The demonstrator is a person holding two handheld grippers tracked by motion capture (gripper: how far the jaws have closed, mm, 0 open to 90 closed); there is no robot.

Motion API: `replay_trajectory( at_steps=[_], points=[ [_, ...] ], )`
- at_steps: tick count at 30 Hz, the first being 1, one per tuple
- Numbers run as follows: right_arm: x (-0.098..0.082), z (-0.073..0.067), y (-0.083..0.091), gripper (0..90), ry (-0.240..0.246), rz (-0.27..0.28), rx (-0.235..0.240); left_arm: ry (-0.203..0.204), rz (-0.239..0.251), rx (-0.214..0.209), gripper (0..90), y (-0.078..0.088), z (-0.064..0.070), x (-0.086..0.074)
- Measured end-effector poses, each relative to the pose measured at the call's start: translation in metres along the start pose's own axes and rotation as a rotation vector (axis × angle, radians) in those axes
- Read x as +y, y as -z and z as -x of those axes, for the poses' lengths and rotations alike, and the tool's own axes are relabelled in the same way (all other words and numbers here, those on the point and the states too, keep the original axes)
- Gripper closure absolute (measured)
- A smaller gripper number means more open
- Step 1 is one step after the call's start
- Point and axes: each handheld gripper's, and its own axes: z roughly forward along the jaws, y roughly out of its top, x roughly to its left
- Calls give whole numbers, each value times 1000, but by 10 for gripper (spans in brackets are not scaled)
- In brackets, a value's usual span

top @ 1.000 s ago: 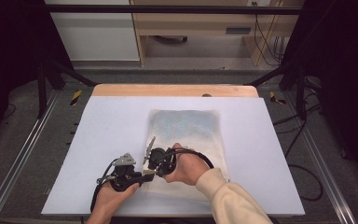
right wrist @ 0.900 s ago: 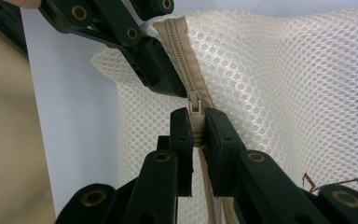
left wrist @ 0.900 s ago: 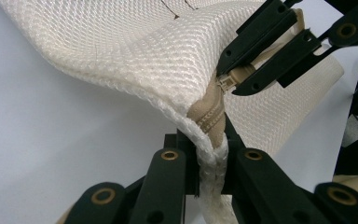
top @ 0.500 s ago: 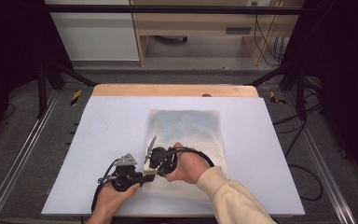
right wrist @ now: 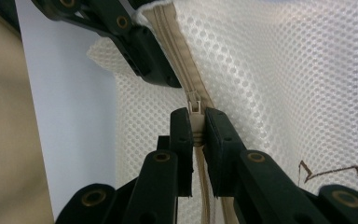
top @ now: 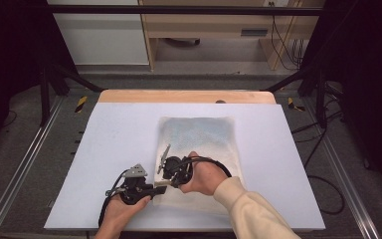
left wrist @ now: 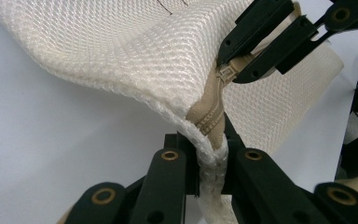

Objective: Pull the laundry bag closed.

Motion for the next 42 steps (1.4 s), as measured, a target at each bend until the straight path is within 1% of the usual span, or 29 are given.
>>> replay_trajectory(
  at_steps=[1, 2, 5, 6, 11, 13, 15, 16, 18, 21, 23, 24, 25, 26, 30, 33, 35, 36, 38, 41, 42],
  points=[
    [0, -1, 1, 823, -16, 3, 2, 0, 0, 0, 847, 0, 0, 0],
    [-1, 1, 1, 823, -5, -2, -1, 1, 4, 0, 847, 0, 0, 0],
    [-3, 2, 2, 822, -7, 4, 0, -1, 6, -2, 847, 1, 0, 0],
    [-4, 2, 2, 822, -20, -1, 0, -1, 6, -3, 847, 1, 0, 0],
    [-10, 5, 5, 822, -17, -2, -3, 1, 4, -4, 847, 0, 2, 0],
    [-16, 4, 6, 822, -35, 2, -7, 1, 1, -9, 847, -1, 3, -1],
    [-18, 4, 7, 822, -38, 5, -7, -1, -6, -9, 847, -3, 4, -1],
    [-22, 4, 7, 822, -31, 5, -22, -7, -8, -5, 847, -3, 4, -1],
    [-25, 2, 8, 823, -47, 1, -36, -8, -12, 0, 847, -4, 4, -2],
    [-29, 2, 10, 823, -49, 4, -42, -5, -13, 2, 847, -4, 5, -3],
    [-32, 0, 12, 823, -62, 5, -58, -7, -13, 2, 847, -3, 5, -3],
    [-34, -1, 13, 823, -67, 9, -61, -15, -14, 8, 847, -3, 6, -2],
    [-35, -1, 13, 823, -62, 9, -65, -18, -14, 8, 847, -4, 6, -2],
    [-37, -2, 14, 822, -66, 12, -68, -17, -15, 5, 847, -4, 6, -2],
    [-42, -1, 13, 822, -83, 21, -60, -19, -18, 0, 847, -5, 8, -2],
    [-43, 0, 13, 822, -81, 24, -54, -23, -20, 0, 847, -6, 8, -2],
    [-43, 0, 13, 822, -83, 24, -54, -18, -19, -1, 847, -7, 7, -2],
    [-44, 1, 12, 822, -76, 27, -57, -17, -17, 0, 847, -7, 8, -2],
    [-44, 1, 12, 822, -83, 26, -59, -25, -20, 3, 848, -6, 8, -2],
    [-46, 1, 13, 823, -91, 26, -62, -21, -18, 4, 847, -6, 8, -2],
    [-48, 2, 14, 823, -90, 26, -64, -27, -21, 3, 848, -6, 8, -2]
  ],
)
